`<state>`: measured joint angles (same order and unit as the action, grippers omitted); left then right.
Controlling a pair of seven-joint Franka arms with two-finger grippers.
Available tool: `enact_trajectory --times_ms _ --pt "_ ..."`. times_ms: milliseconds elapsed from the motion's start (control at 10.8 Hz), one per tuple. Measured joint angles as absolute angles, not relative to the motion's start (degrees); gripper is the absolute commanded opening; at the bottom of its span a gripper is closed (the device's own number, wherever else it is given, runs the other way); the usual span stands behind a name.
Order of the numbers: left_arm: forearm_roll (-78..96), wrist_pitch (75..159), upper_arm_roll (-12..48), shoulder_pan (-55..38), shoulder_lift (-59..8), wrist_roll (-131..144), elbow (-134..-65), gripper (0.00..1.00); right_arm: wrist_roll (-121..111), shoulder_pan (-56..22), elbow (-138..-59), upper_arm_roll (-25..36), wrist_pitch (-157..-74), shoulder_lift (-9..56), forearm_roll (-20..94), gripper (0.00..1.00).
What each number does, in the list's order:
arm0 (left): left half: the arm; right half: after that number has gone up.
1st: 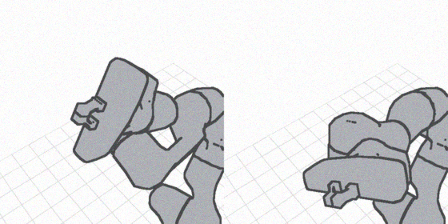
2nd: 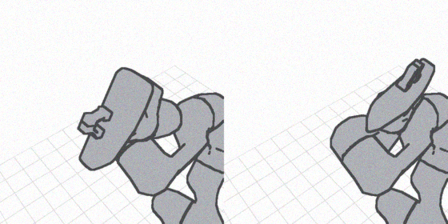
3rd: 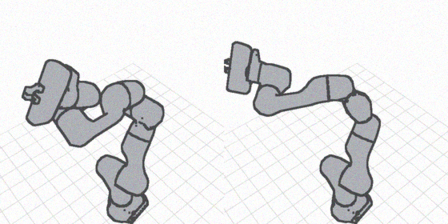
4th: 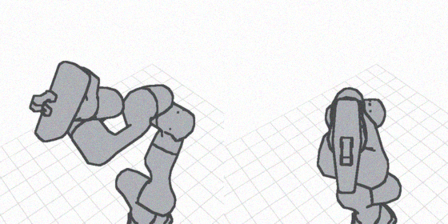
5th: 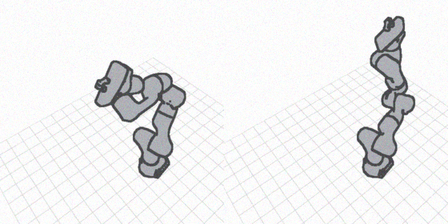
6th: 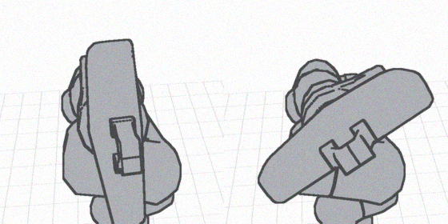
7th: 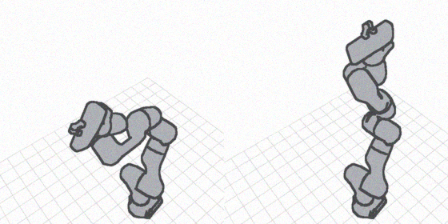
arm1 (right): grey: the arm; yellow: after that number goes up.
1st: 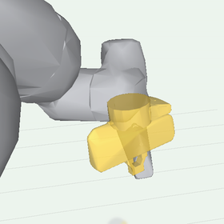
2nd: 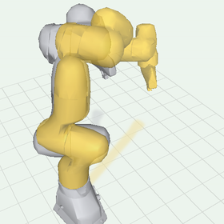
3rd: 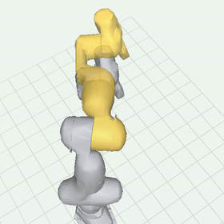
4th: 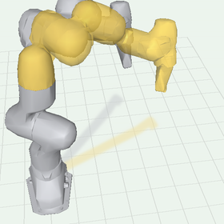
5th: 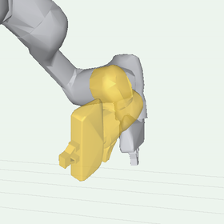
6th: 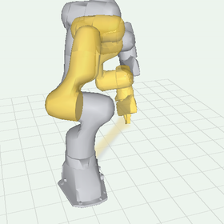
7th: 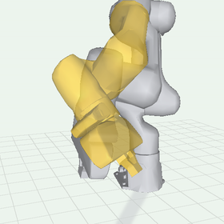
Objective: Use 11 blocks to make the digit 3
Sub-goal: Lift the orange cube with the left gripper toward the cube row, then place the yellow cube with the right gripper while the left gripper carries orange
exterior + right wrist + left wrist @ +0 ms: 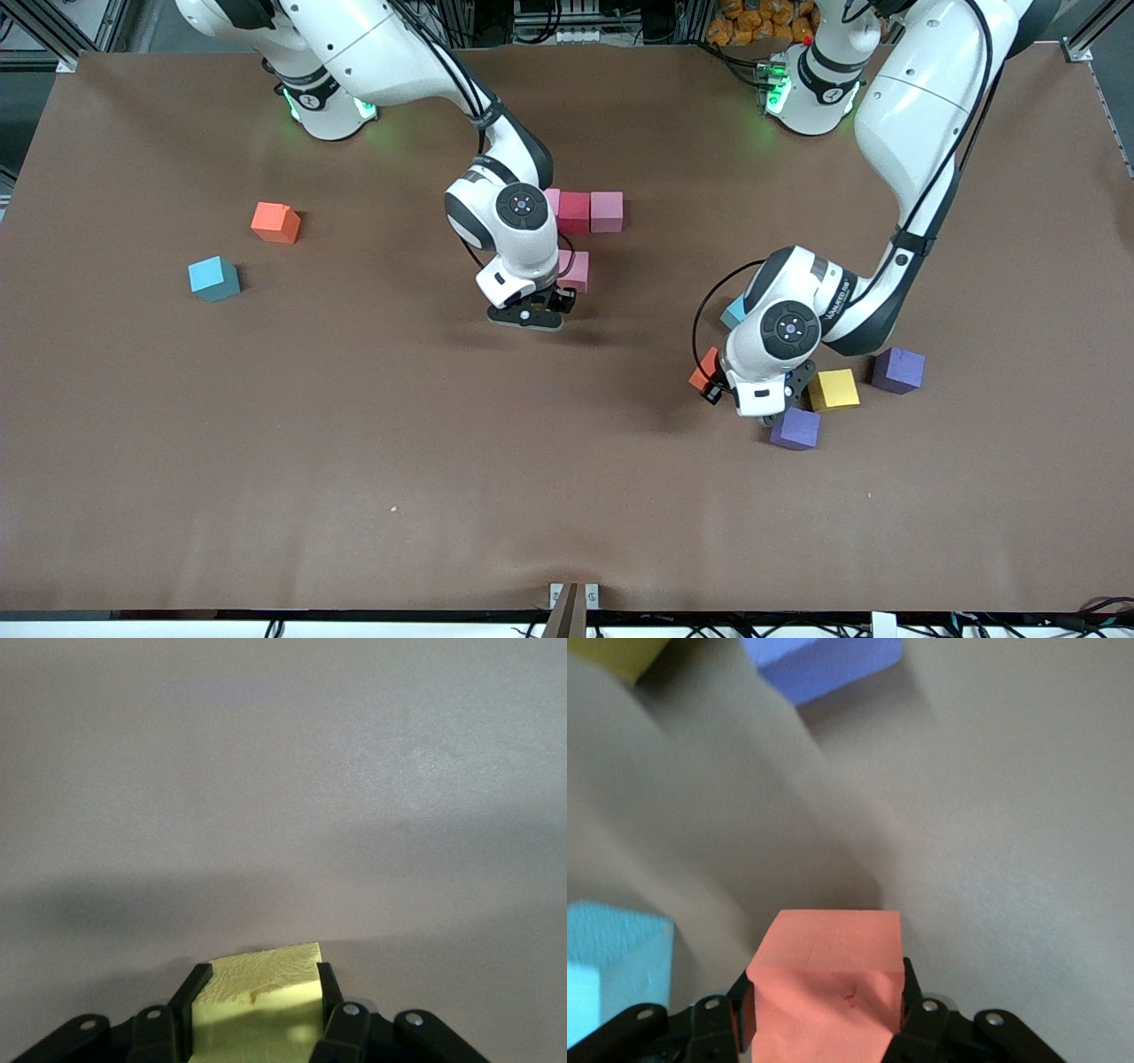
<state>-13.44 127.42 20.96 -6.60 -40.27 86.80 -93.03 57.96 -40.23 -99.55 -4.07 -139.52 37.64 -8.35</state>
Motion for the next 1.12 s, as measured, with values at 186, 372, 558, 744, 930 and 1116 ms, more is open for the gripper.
enact_trajectory --times_ms 186,372,558,744,930,1116 --pt "-13.4 127.3 22.9 -6.8 -39.8 93.5 -93.1 0.46 57.9 -40.2 -99.5 -3.9 -139.5 37.6 -9.0 0.25" --pt "-13.4 126.5 24.4 -7.0 -39.4 97.7 -93.1 0.46 57.6 -40.1 -99.5 -3.9 -139.5 37.6 -9.1 0.25" --pt "-13.4 125.3 25.6 -7.0 -38.9 100.6 -93.1 0.44 57.6 -40.1 -99.5 -3.9 -139.5 37.6 -9.1 0.26" --pt "-13.4 124.8 26.8 -7.0 -38.9 103.9 -93.3 0.44 57.6 -40.2 -99.5 -3.9 -139.5 37.6 -9.1 0.50" --pt "-13.4 124.7 28.2 -7.1 -38.9 107.6 -93.9 0.44 57.6 -40.2 -99.5 -3.9 -139.5 37.6 -9.1 1.00" --pt "-13.4 124.7 29.8 -7.2 -38.9 110.9 -94.6 0.44 57.7 -40.2 -99.6 -3.9 -139.5 37.7 -9.1 1.00"
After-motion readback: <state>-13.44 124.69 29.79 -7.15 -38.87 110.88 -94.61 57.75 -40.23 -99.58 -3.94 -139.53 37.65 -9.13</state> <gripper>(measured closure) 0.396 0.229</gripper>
